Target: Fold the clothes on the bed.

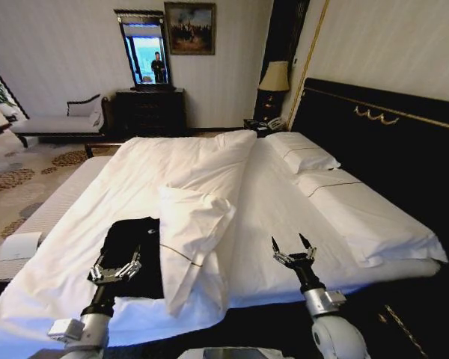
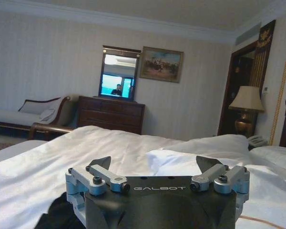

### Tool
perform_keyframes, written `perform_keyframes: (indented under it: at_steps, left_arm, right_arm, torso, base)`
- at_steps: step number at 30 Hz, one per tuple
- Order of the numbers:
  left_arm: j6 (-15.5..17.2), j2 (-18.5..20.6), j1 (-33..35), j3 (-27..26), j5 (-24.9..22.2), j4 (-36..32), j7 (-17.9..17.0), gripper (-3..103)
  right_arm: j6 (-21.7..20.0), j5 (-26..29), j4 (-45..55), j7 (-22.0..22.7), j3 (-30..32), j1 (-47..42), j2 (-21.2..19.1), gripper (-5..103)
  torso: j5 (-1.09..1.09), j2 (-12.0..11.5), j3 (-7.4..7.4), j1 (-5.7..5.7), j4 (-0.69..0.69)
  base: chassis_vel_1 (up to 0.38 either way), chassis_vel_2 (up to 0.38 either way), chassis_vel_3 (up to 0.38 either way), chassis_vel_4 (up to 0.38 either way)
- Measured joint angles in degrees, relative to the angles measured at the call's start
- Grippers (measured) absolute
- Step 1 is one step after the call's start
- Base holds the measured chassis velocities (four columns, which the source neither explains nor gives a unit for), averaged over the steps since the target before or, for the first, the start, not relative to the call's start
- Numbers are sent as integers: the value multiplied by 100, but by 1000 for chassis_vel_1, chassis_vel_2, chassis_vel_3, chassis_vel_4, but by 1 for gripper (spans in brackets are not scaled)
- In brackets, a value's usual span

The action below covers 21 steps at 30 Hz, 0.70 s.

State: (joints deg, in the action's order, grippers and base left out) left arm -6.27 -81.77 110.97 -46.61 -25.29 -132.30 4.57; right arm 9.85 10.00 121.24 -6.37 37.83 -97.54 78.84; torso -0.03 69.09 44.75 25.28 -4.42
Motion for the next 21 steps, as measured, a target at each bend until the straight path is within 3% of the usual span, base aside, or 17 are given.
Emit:
perform_keyframes:
  at_steps: [7,11,12,15,16,17,18,21]
  left_arm:
    - [-63,6,-3,-90,-37,154,-44,100]
    - [-124,28,14,-199,-56,227,-72,100]
    - [-124,28,14,-199,-56,227,-72,100]
    - [-173,29,60,-267,-56,262,-85,100]
    - [-203,29,90,-318,-55,282,-99,100]
    - [-221,27,108,-351,-56,300,-102,100]
    - [-221,27,108,-351,-56,300,-102,100]
    - [-266,10,164,-507,-55,366,-132,100]
  right_arm:
    - [79,422,-135,84,-143,102,-56,100]
    - [43,1644,-285,178,-462,344,-229,100]
    - [43,1644,-285,178,-462,344,-229,100]
    - [10,2936,-509,306,-838,722,-393,100]
    - [-5,3724,-708,341,-999,965,-475,100]
    - [-35,4156,-825,343,-1076,1096,-514,100]
    - [-35,4156,-825,343,-1076,1096,-514,100]
    - [-396,5495,-1294,326,-1365,1708,-642,100]
  torso:
    - [6,-1,1,0,-1]
    - [4,-1,1,0,0]
    - [4,-1,1,0,0]
    - [1,0,1,0,0]
    - [2,0,1,0,3]
    - [1,0,1,0,1]
    - [1,0,1,0,1]
    - [4,-1,1,0,1]
  base:
    - [-10,-15,6,6]
    - [0,0,0,0]
    - [0,0,0,0]
    - [0,0,0,0]
    - [0,0,0,0]
    - [0,0,0,0]
    - [0,0,0,0]
    - [0,0,0,0]
